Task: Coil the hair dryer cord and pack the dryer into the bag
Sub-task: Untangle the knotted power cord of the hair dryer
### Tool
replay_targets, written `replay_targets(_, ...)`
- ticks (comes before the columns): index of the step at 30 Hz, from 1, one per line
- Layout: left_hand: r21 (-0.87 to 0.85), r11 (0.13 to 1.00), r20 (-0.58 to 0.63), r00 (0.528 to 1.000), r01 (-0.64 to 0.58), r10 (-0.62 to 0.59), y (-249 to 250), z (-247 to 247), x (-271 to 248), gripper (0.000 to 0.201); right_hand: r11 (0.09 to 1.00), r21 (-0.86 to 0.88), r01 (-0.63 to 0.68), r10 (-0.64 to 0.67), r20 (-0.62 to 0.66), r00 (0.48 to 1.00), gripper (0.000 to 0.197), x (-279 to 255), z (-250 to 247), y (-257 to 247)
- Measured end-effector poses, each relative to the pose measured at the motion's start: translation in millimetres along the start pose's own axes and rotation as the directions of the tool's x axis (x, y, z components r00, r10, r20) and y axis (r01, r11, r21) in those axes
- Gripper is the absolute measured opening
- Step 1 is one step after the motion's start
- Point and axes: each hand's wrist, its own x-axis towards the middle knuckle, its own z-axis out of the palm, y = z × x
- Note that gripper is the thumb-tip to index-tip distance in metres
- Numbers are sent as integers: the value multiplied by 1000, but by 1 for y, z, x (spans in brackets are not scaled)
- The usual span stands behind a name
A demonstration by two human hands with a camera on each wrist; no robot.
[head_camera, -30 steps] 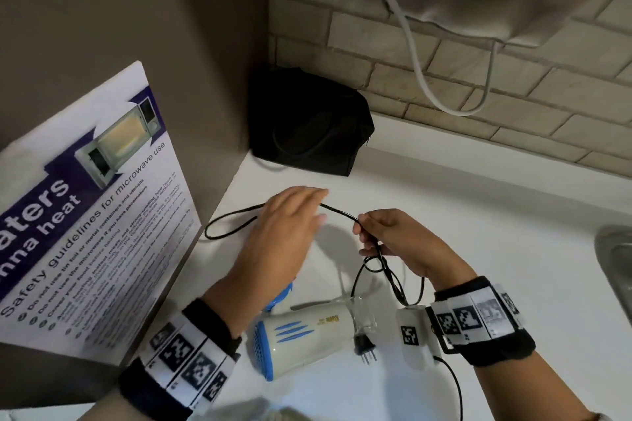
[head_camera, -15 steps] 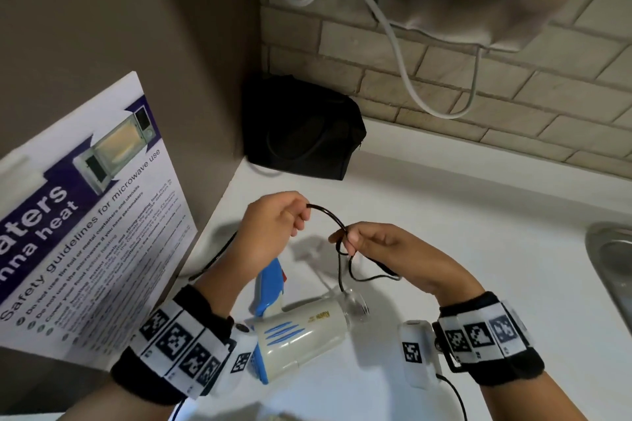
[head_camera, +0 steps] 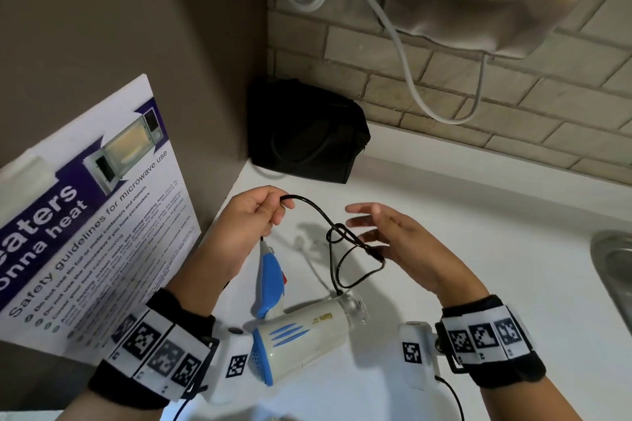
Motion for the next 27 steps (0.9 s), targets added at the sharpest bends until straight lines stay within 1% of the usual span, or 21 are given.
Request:
replay_targets(2,29,1000,34,999,-4,3,0,1,-1,46,998,-50,46,-47,-19,999,37,-2,0,-5)
replay_targets(4,54,998,65,998,-13,9,2,5,-3,40,982,-140,123,-117,44,992,35,-3,5,-11)
replay_targets(6,21,1000,70,997,-10,9,7,11,-4,36,953,-224,206,-181,128,975,33,0,14,-13)
replay_targets(8,-94,995,25,1000,13,-11,13,13,-4,34,926,-268,267,-224,179,958,29,4,20,-12)
replay_targets(10,-254,966,-43,998,43,-56,16,8,-2,32,932,-232,278,-238,187,953,30,7,20,-9)
replay_targets(12,-344,936,-64,993,72,-101,13,1,-2,33,954,-173,246,-221,153,963,32,9,16,-7)
replay_targets(16,-427,891,-15,984,154,-177,0,-6,-2,36,983,13,183,-183,34,982,37,16,9,-3)
replay_targets(18,-508,845,-14,979,168,-203,-6,-18,1,38,980,125,156,-151,-51,987,38,19,-1,3)
replay_targets(20,-559,815,-44,976,154,-214,-12,-32,4,40,966,220,132,-108,-117,987,35,22,-13,12)
replay_targets(22,-538,831,-73,974,142,-214,-19,-40,4,40,965,241,106,-68,-162,984,35,27,-20,23)
replay_targets(24,-514,843,-72,971,159,-227,-24,-40,4,41,963,253,88,-37,-199,979,34,33,-24,33)
replay_targets(27,-529,829,-74,962,185,-262,-34,-39,5,43,958,280,60,12,-247,969,34,41,-29,46)
